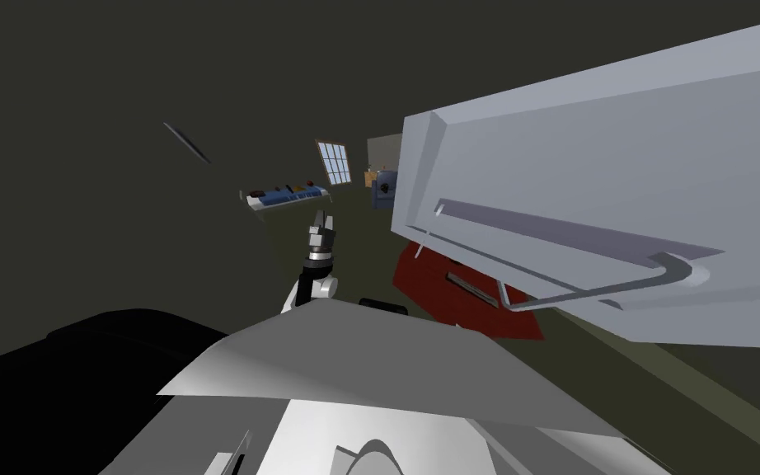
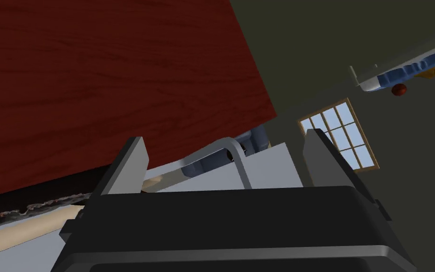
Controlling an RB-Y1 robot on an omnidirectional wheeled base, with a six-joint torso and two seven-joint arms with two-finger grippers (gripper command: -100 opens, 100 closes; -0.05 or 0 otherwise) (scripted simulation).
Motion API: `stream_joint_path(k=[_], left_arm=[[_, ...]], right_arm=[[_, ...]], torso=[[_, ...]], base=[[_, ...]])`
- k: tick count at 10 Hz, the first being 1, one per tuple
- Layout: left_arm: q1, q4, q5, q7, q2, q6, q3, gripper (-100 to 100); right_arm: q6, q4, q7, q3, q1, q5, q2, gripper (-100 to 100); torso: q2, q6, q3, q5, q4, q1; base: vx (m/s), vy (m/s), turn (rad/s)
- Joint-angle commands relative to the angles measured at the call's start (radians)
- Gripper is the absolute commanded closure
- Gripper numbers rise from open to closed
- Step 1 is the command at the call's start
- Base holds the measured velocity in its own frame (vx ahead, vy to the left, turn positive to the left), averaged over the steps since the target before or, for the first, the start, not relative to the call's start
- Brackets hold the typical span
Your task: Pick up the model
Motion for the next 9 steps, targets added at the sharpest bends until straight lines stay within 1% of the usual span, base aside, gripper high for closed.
stream_joint_path(k=[1,2,3,4,5,6,7,8,9], left_arm=[[0.0,0.0,0.0,0.0,0.0,0.0,0.0,0],[0.0,0.0,0.0,0.0,0.0,0.0,0.0,0],[0.0,0.0,0.0,0.0,0.0,0.0,0.0,0],[0.0,0.0,0.0,0.0,0.0,0.0,0.0,0],[0.0,0.0,0.0,0.0,0.0,0.0,0.0,0],[0.0,0.0,0.0,0.0,0.0,0.0,0.0,0],[0.0,0.0,0.0,0.0,0.0,0.0,0.0,0],[0.0,0.0,0.0,0.0,0.0,0.0,0.0,0],[0.0,0.0,0.0,0.0,0.0,0.0,0.0,0]], right_arm=[[0.01,0.019,0.006,0.006,0.004,0.011,-0.05,-100],[0.014,0.064,0.025,0.012,0.019,0.032,-0.079,-100],[0.014,0.067,0.025,0.012,0.019,0.032,-0.109,-100],[0.017,0.096,0.044,0.018,0.033,0.051,-0.136,-100],[0.017,0.101,0.044,0.018,0.033,0.051,-0.162,-100],[0.021,0.151,0.062,0.024,0.046,0.07,-0.198,-100],[0.021,0.157,0.062,0.024,0.046,0.07,-0.212,-100],[0.025,0.199,0.08,0.03,0.058,0.087,-0.244,-100],[0.025,0.199,0.08,0.03,0.058,0.087,-0.259,-100]], torso=[[0.0,0.0,0.0,0.0,0.0,0.0],[0.0,0.001,0.0,0.0,0.0,-0.001],[0.0,0.0,0.0,0.0,0.0,-0.001],[0.0,0.001,0.0,0.0,0.0,-0.001],[-0.001,0.0,-0.001,0.0,0.0,-0.001],[-0.001,0.001,-0.001,0.0,0.0,-0.002],[-0.002,0.0,-0.001,0.0,0.0,-0.002],[-0.002,0.001,-0.001,-0.001,0.0,-0.002],[-0.003,0.001,-0.002,0.0,-0.001,-0.003]], base=[[0.031,0.031,0.124],[0.041,0.036,0.25],[0.039,0.024,0.138],[0.046,0.028,0.271],[0.049,0.018,0.131],[0.067,0.017,0.307],[0.061,0.002,0.123],[0.08,-0.002,0.207],[0.07,0.0,0.167]])
